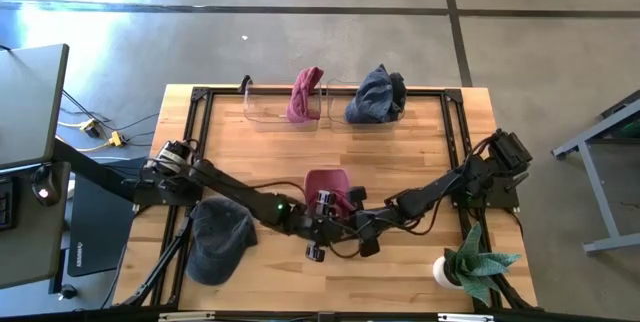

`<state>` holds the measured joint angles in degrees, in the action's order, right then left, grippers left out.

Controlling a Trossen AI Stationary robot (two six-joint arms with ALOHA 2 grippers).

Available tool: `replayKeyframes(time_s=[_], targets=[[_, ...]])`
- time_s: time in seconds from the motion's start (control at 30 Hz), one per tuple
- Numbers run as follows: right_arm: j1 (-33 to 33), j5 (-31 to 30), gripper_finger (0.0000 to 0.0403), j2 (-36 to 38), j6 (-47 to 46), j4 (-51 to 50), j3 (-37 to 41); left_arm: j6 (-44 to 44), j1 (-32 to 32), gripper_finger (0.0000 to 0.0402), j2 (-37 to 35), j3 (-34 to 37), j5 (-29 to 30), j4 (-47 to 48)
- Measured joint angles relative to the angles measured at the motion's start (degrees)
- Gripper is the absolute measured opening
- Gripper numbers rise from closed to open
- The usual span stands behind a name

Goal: Pick & Place hat
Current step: Put the red cap into the left transparent bin

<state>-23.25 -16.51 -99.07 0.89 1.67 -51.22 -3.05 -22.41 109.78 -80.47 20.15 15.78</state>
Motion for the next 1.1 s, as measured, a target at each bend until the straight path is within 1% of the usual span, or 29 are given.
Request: replayKeyframes(time_s=[0.1,0.17,0.23,0.33,0.47,0.53,0.67,0.77,0.83,0.93,1.0,1.03,1.1], targets=[[0.05,0.34,0.0011,0.0,-0.71,-0.16,0.0,-0.23,0.97,0.0185,0.0,0.0,-3.48,1.47],[0.03,0.11,0.0016,0.15,-1.49,-0.61,0.0,0.16,1.19,0.0206,0.0,0.0,-4.62,3.13],[0.03,0.11,0.0026,0.64,-2.58,-0.89,0.0,0.79,1.15,0.0223,0.0,0.0,-3.2,4.84],[0.0,0.02,0.0034,1.89,-4.25,-1.14,0.0,5.37,0.84,0.0238,0.45,-0.03,1.64,5.68],[0.01,1.21,0.0026,3.62,-5.0,-0.9,0.0,7.0,0.33,0.0238,2.45,0.07,3.35,5.11],[-0.01,2.1,0.0022,3.93,-5.09,-0.51,0.0,6.51,-0.05,0.0232,3.52,-0.22,4.15,2.15],[-0.04,2.83,0.0029,3.96,-5.11,-0.1,-0.01,4.84,-0.2,0.0202,4.11,0.01,4.43,1.09],[-0.04,3.45,0.0041,3.98,-5.08,-0.09,-0.02,4.17,-0.08,0.0164,4.07,-0.07,3.67,1.14],[-0.04,3.45,0.0051,3.98,-5.03,-0.29,-0.02,2.32,-0.08,0.0131,3.83,-0.11,3.29,1.94],[-0.04,3.02,0.0067,6.17,-5.43,-5.23,-0.04,0.18,-0.22,0.0072,3.21,-2.07,2.68,7.09],[-0.06,1.98,0.0078,9.53,-7.77,-10.68,-0.04,-0.23,-0.2,0.0027,3.21,-4.26,3.12,13.61],[-0.07,1.36,0.0082,11.55,-9.74,-13.72,-0.04,-0.49,-0.2,0.0015,3.21,-5.63,3.96,17.48],[-0.52,-0.29,0.0087,15.65,-14.61,-19.15,-0.04,-1.3,-0.15,0.0011,3.21,-8.99,5.88,24.86]])
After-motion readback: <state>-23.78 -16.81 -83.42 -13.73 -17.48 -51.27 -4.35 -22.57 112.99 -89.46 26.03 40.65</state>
